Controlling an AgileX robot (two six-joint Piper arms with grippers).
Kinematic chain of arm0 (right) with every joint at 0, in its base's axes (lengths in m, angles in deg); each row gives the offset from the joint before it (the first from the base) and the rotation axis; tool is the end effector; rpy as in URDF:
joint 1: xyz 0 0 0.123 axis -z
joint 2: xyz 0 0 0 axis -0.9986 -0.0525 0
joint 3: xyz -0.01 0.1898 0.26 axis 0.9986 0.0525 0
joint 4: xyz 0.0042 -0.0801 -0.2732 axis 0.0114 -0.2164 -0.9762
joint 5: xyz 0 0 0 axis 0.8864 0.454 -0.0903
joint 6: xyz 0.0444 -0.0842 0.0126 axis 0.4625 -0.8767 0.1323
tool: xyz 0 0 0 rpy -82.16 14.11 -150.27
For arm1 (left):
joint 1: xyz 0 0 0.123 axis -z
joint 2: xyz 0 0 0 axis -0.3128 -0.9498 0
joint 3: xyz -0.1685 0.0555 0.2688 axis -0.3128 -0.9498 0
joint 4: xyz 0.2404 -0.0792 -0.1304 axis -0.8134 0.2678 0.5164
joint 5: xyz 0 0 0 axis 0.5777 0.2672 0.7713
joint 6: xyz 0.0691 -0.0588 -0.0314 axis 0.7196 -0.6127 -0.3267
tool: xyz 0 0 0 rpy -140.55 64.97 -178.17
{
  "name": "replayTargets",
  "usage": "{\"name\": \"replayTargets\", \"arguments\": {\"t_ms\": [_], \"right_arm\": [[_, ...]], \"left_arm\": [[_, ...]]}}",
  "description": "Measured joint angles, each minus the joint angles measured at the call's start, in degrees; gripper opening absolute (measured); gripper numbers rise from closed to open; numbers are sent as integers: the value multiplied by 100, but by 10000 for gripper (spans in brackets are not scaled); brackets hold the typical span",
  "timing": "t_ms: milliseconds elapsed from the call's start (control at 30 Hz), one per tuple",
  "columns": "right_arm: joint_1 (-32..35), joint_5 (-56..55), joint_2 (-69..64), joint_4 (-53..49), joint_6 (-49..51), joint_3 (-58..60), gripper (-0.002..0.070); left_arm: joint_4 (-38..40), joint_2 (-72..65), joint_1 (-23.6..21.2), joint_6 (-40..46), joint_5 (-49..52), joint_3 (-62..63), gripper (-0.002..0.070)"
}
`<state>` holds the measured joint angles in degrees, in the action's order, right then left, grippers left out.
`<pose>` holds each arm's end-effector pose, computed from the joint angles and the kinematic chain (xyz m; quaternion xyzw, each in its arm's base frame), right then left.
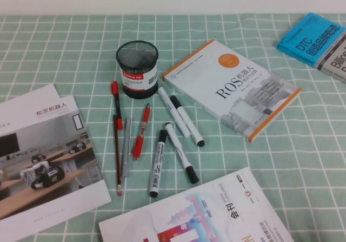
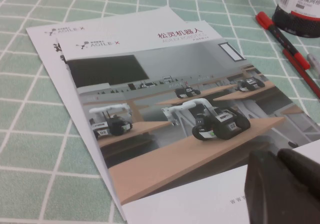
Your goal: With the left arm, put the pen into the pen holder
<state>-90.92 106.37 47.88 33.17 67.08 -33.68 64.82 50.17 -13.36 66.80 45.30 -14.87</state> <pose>0.0534 0.0086 0.1693 -0.0110 0.7978 0.0650 0.5994 0.0531 -0.0049 0.1695 0.0005 0.8077 -0.0520 0.5873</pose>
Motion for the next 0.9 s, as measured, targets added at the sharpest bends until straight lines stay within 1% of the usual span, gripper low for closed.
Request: {"name": "replayTargets", "arguments": {"t_ms": [733,900], "right_arm": [[0,0,0,0,0,0,-22],[0,0,0,0,0,0,-22]], "left_arm": [[-57,0,0,0,-67,0,0],[225,0,0,-147,-381,-23,0]]}}
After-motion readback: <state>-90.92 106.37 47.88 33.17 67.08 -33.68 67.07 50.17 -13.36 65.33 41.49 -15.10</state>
